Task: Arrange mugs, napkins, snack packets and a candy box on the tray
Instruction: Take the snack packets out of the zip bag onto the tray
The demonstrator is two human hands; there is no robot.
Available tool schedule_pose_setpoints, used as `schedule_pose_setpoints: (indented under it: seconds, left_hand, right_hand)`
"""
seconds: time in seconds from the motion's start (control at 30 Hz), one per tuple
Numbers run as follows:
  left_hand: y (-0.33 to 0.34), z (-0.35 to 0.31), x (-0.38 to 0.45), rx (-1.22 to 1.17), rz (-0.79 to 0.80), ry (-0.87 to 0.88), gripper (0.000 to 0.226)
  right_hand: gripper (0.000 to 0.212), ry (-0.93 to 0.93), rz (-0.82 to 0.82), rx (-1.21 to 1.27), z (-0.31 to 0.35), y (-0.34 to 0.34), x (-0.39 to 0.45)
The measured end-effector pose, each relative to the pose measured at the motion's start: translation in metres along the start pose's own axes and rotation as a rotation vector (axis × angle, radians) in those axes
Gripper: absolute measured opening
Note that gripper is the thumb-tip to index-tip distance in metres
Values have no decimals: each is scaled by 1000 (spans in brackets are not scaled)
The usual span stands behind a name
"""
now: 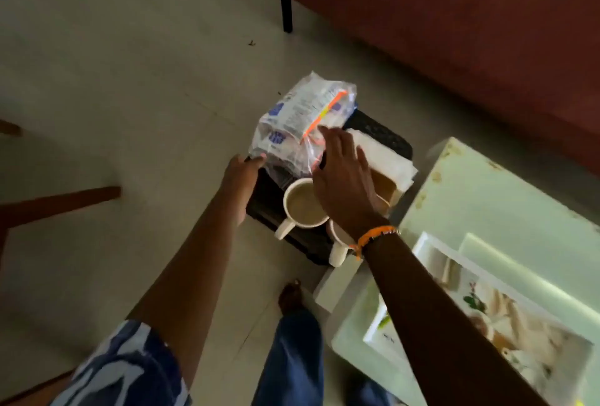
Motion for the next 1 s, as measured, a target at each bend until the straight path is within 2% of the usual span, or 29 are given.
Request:
schedule_pose_setpoints:
  seconds: [0.1, 0.23, 0.37, 0.43, 0.5, 0.63, 0.67, 0.7, 0.77, 0.83, 0.93, 1.0]
  left_hand:
    - [-3, 13, 29, -92, -7, -100, 58]
    - [11, 19, 52, -189, 115, -127, 26]
    - [11, 22, 65, -250, 99, -132, 28]
    - [9, 21, 66, -283, 83, -169, 20]
    - [8, 11, 65, -282, 91, -127, 15]
    - [14, -31, 54, -503, 250, 93, 36]
    - [15, -44, 49, -523, 279, 163, 36]
    - [13, -57, 43, -511, 263, 234, 33]
    - [6, -79, 31, -372, 126, 390, 16]
    - [6, -102, 8, -183, 50, 598, 14]
    - [18, -123, -43, 54, 121, 914, 26]
    - [32, -122, -83, 330, 158, 1132, 19]
  right_hand:
    - [67, 98, 14, 30, -5, 15, 35]
    - [62, 157, 132, -1, -14, 40, 58]
    - [58, 130, 135, 59, -12, 50, 67]
    - [59, 133, 142, 110, -12, 53, 68]
    - [62, 160, 149, 187, -14, 53, 71]
    - [68, 185, 145, 383, -9, 45, 75]
    - [68, 197, 145, 367, -9, 42, 76]
    - [64, 213, 128, 321, -11, 37, 78]
    - [41, 254, 48, 262, -14, 21, 81]
    - [23, 352, -37, 517, -18, 1, 75]
    - [31, 502, -3, 1125, -24, -19, 42]
    - [40, 491, 128, 1342, -29, -26, 19]
Point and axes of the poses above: each hand's wrist, its own x-axis towards the middle knuckle, its own y-axis out of the palm, z = x × y, the point moved 7 cm from there along x, towards the middle knuckle, and after that the axes turned 7 degrees about y, right-handed, at the moved point
